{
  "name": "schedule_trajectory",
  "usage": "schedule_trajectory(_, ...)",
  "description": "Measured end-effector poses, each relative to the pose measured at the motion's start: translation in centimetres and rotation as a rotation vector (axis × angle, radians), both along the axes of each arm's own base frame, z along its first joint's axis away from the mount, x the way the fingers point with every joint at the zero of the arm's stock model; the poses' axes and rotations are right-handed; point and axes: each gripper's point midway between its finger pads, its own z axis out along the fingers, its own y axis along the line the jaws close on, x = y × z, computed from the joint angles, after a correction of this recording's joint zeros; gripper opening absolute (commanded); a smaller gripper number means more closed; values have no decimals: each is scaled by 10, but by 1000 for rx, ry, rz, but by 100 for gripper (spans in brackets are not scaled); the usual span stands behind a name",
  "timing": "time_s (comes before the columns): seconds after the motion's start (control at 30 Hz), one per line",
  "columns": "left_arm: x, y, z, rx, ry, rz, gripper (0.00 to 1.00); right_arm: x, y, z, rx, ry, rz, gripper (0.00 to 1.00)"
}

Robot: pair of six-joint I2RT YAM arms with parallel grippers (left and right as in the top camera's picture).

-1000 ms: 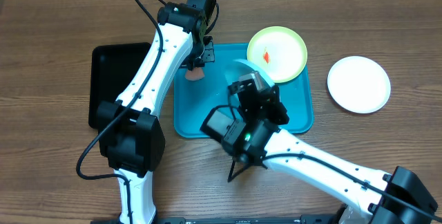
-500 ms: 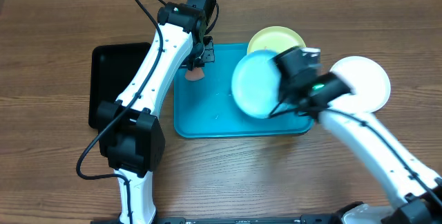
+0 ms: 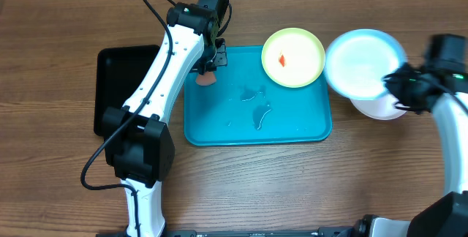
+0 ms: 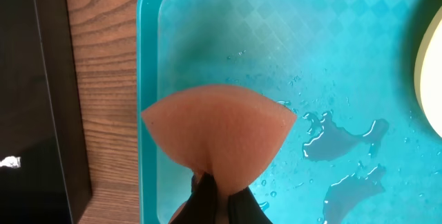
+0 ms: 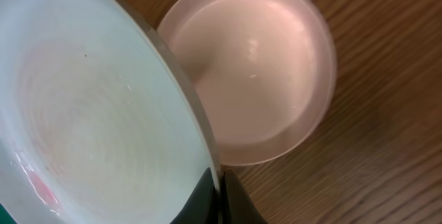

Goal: Clean dirty plates on tray and stack at the side
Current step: 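Lift light-blue plate by rim with right gripper off tray, then stack light-blue plate onto white plate right of tray, release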

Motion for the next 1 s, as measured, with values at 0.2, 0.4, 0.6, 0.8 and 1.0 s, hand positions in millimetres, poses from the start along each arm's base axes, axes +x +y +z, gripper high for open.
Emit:
schedule_trajectory(0.2,0,0,0,0,0,0,4,-9,-59,-17,15,10,-158,4)
schedule_trajectory(0.4,0,0,0,0,0,0,4,-8,-73,-48,43,68,-190,4)
schedule_trajectory(0.6,0,0,0,0,0,0,4,-8,-72,-77,81,135,-188,4)
schedule_trajectory(0.8,0,0,0,0,0,0,4,-12,-69,-90,101,180,-188,5)
schedule_trajectory(1.0,0,0,0,0,0,0,4,-8,-61,-90,98,179,-157,12)
